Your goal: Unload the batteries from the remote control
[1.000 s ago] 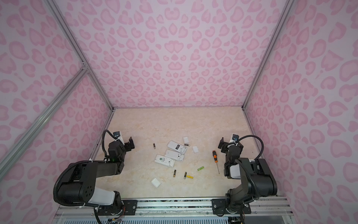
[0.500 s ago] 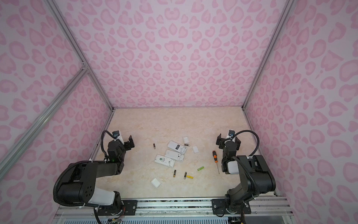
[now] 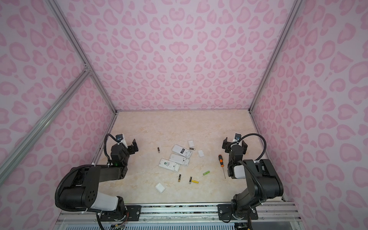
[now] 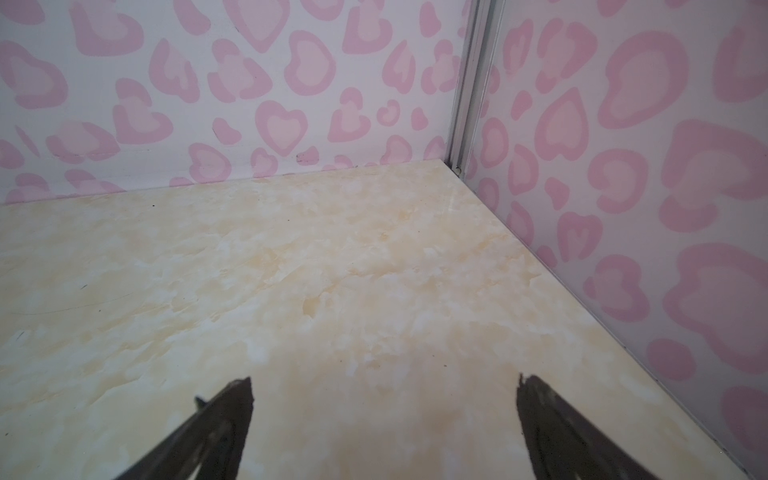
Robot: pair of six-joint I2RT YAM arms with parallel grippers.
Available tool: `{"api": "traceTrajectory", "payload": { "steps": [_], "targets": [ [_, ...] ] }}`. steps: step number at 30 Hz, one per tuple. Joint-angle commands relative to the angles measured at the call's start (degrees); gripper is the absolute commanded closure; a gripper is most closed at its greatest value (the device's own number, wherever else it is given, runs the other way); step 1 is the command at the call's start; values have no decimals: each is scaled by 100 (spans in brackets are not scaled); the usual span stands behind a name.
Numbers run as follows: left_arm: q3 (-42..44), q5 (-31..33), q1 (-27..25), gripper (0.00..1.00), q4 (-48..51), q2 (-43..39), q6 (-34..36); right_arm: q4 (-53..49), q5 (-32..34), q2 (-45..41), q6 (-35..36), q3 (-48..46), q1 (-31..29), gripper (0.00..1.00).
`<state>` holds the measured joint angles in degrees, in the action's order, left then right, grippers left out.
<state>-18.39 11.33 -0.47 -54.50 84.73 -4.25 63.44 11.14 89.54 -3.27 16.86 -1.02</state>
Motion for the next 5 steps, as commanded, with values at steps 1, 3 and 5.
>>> {"api": "traceTrajectory", "payload": {
  "steps": [1, 3, 5],
  "targets": [
    [-47, -13, -12, 3, -214, 20, 72, -8, 82, 14, 37, -1, -4, 0],
    [-18, -15, -10, 3, -244, -10, 60, -11, 82, 19, 38, 2, -4, 0],
    [-15, -28, 1, 3, -245, -24, 56, -10, 82, 20, 37, 5, -3, 0]
  ]
}}
